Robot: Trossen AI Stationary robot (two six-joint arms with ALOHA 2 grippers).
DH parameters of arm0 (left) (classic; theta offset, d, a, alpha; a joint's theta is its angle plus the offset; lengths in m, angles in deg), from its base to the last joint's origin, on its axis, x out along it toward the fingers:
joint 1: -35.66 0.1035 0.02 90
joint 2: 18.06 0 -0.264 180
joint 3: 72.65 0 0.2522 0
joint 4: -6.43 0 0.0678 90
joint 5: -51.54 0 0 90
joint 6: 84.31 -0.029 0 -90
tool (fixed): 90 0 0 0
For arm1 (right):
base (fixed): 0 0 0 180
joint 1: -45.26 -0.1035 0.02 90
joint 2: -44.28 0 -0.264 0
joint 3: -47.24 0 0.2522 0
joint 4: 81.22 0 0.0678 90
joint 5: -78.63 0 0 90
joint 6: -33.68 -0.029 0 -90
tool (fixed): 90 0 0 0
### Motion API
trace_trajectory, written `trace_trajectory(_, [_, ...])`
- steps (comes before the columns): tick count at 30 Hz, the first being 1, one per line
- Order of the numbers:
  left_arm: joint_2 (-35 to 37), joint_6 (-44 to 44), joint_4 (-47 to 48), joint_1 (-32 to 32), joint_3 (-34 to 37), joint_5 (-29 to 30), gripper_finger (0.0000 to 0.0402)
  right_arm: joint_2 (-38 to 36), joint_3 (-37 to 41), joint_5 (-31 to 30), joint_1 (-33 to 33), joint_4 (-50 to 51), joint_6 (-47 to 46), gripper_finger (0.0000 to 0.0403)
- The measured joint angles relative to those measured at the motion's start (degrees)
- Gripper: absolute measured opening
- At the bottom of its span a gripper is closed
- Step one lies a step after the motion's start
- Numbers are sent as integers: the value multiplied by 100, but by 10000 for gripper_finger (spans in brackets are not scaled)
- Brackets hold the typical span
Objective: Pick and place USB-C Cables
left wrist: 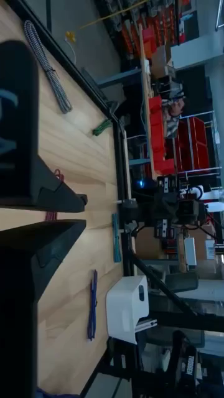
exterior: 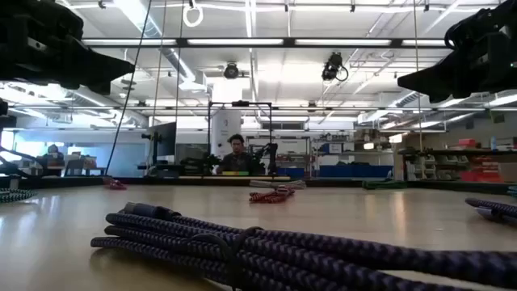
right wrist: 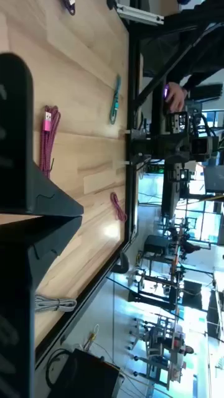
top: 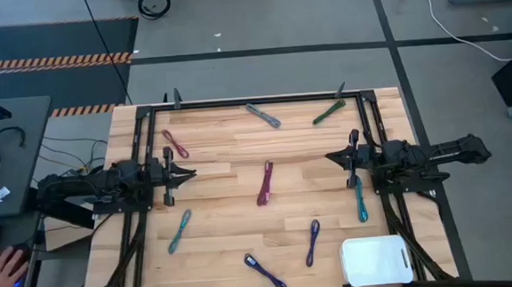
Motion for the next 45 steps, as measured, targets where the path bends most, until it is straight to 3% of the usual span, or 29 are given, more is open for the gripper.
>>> trace_trajectory(45, [2, 0, 0, -2, 0, 0, 30, 0, 0, 2, -1, 0, 0, 11])
